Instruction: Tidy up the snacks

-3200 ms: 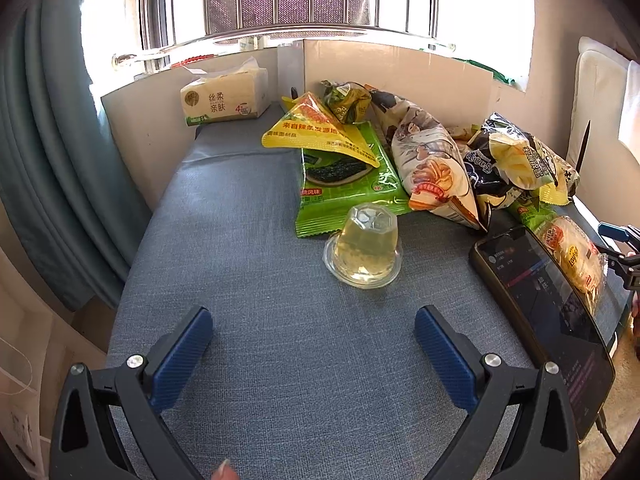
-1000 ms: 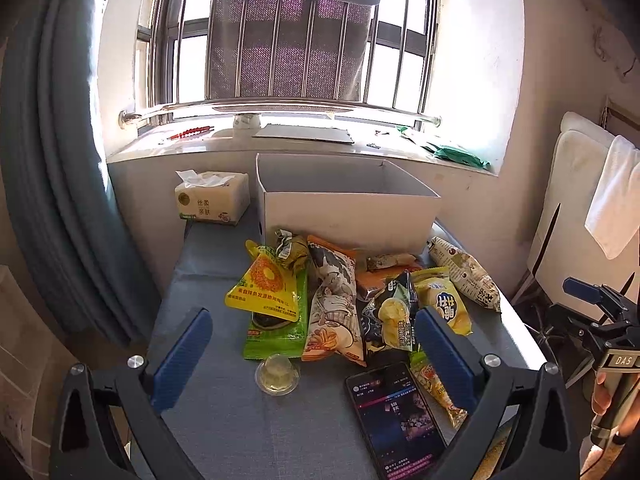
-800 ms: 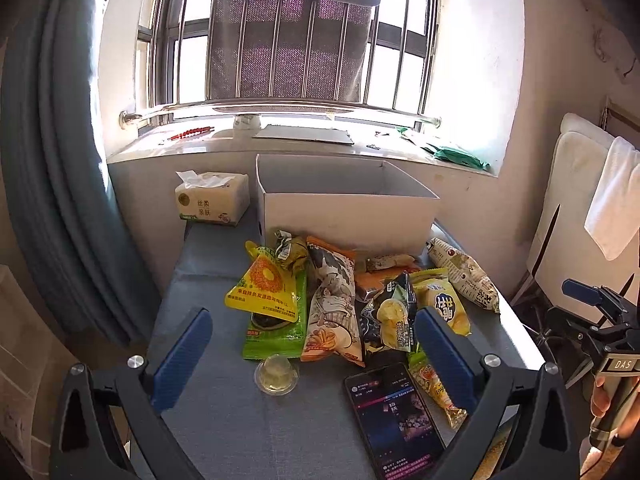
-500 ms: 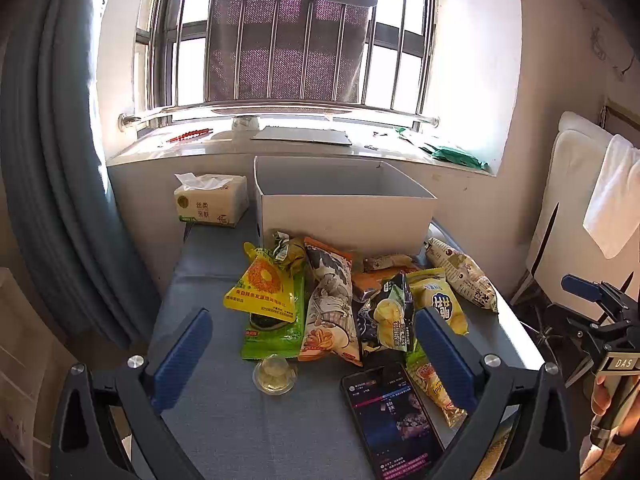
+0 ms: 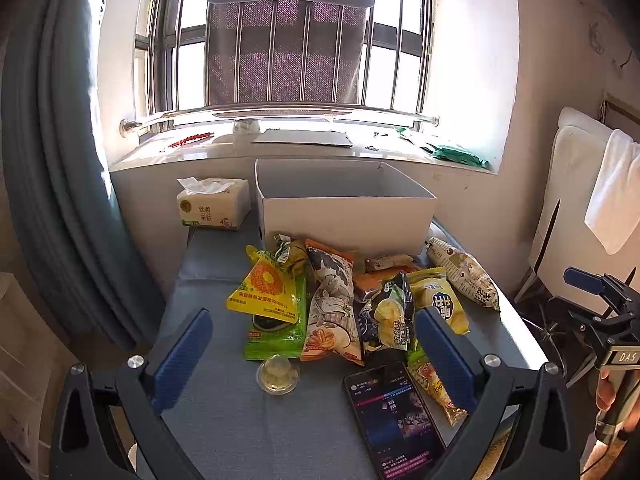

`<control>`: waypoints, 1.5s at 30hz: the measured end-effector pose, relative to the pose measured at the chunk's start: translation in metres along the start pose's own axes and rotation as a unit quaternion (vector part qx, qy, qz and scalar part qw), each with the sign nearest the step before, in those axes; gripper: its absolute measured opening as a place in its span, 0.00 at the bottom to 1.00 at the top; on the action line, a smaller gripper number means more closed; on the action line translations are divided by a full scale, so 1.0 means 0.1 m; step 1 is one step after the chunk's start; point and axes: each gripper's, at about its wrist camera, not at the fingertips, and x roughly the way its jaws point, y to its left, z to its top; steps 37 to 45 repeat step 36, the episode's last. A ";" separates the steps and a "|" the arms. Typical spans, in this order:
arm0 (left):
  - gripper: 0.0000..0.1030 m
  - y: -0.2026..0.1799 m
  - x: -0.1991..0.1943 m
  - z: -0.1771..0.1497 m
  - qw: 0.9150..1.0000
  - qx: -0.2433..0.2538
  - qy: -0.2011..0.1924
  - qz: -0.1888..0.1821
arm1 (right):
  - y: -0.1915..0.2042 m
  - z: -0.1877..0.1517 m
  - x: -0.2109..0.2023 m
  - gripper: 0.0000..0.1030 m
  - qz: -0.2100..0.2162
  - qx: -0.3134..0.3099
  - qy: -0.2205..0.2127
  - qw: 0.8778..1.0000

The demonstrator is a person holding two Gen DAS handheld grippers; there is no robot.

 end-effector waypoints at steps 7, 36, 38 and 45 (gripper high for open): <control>1.00 0.01 -0.01 0.01 1.000 -0.002 0.001 -0.001 | 0.01 -0.01 0.00 1.00 0.000 -0.002 0.003 1.000; 1.00 -0.02 -0.02 -0.04 1.000 0.011 -0.005 0.017 | 0.01 -0.08 0.04 1.00 0.002 0.000 0.015 1.000; 1.00 -0.02 -0.02 -0.04 1.000 0.011 -0.005 0.017 | 0.01 -0.08 0.04 1.00 0.002 0.000 0.015 1.000; 1.00 -0.02 -0.02 -0.04 1.000 0.011 -0.005 0.017 | 0.01 -0.08 0.04 1.00 0.002 0.000 0.015 1.000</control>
